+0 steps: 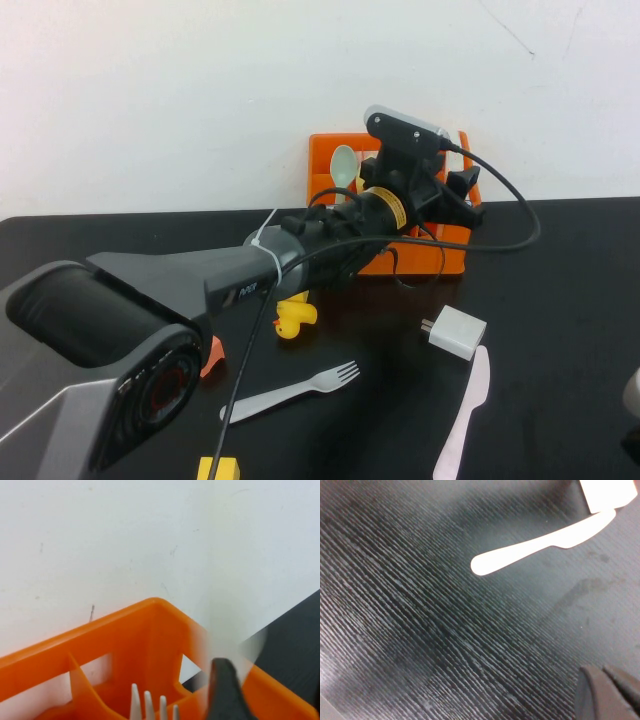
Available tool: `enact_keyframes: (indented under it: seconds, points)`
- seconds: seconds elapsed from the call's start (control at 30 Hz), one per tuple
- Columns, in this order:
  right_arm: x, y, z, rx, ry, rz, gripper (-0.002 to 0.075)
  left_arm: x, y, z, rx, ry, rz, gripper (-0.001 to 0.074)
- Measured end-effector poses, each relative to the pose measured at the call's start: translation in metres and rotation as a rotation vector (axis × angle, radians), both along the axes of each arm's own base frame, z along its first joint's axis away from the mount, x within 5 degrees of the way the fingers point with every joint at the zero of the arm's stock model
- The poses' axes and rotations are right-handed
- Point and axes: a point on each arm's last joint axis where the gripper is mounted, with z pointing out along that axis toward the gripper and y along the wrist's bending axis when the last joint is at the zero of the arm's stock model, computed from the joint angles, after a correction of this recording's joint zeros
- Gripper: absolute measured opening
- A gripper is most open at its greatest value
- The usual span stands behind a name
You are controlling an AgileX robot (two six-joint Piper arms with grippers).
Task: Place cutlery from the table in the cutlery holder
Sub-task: Place the knife on the box, then pick up the fork
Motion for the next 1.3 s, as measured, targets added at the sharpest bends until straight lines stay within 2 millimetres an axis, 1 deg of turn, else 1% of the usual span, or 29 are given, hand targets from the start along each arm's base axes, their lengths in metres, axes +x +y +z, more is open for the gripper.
enact_keyframes:
  seconds: [0.03, 0.1, 0.17, 0.23, 0.3, 0.4, 0.47, 0.53, 0.57, 0.67, 0.77, 0.87, 1.0, 1.1, 1.2, 1.3]
  points:
    - [0.0, 0.0, 0.0, 0.0, 0.0, 0.0, -0.0002, 0.0, 0.0, 0.0, 0.003, 0.001, 0.0, 0.0383]
    - [0.0, 0.0, 0.0, 0.001, 0.001, 0.0, -0.0002, 0.0, 0.001, 0.002, 0.012, 0.003, 0.002, 0.0396]
    - [0.0, 0.0, 0.0, 0.001, 0.001, 0.0, -0.0002, -0.001, 0.002, 0.01, 0.025, 0.001, 0.01, 0.039]
    - [0.0, 0.0, 0.0, 0.001, 0.001, 0.0, -0.0002, -0.002, 0.004, 0.023, 0.057, -0.019, 0.017, 0.0365]
    - [0.0, 0.0, 0.0, -0.001, -0.003, 0.0, -0.0002, -0.005, 0.008, 0.041, 0.099, -0.037, 0.03, 0.0332]
    - [0.002, 0.001, 0.001, 0.005, -0.022, 0.003, -0.0002, -0.013, 0.02, 0.077, 0.174, -0.021, 0.074, 0.0237]
    - [0.003, 0.001, 0.002, 0.015, -0.045, 0.005, -0.0002, -0.021, 0.03, 0.1, 0.23, 0.021, 0.118, 0.0156]
    - [0.004, 0.002, 0.003, 0.023, -0.061, 0.005, -0.0002, -0.029, 0.042, 0.117, 0.289, 0.078, 0.162, 0.0074]
    - [0.005, 0.002, 0.004, 0.028, -0.069, 0.005, -0.0002, -0.034, 0.049, 0.125, 0.325, 0.116, 0.188, 0.0048]
    - [0.006, 0.003, 0.005, 0.035, -0.088, 0.01, -0.0002, -0.049, 0.068, 0.141, 0.441, 0.229, 0.256, 0.0015]
    - [0.007, 0.003, 0.005, 0.03, -0.097, 0.022, -0.0002, -0.062, 0.084, 0.152, 0.53, 0.312, 0.291, 0.0005]
    - [0.006, 0.003, 0.005, 0.022, -0.095, 0.029, -0.0002, -0.071, 0.098, 0.147, 0.606, 0.429, 0.291, 0.0001]
    - [0.004, 0.002, 0.003, 0.0, -0.074, 0.04, -0.0002, -0.081, 0.113, 0.123, 0.656, 0.641, 0.206, 0.0]
    - [0.003, 0.001, 0.002, -0.017, -0.054, 0.047, -0.0002, -0.089, 0.122, 0.101, 0.654, 0.784, 0.082, 0.0]
    - [0.002, 0.0, 0.001, -0.019, -0.05, 0.047, -0.0002, -0.097, 0.127, 0.081, 0.656, 0.854, -0.021, 0.0]
    - [0.002, 0.0, 0.001, -0.023, -0.05, 0.047, -0.0002, -0.102, 0.132, 0.065, 0.717, 0.855, -0.072, 0.0]
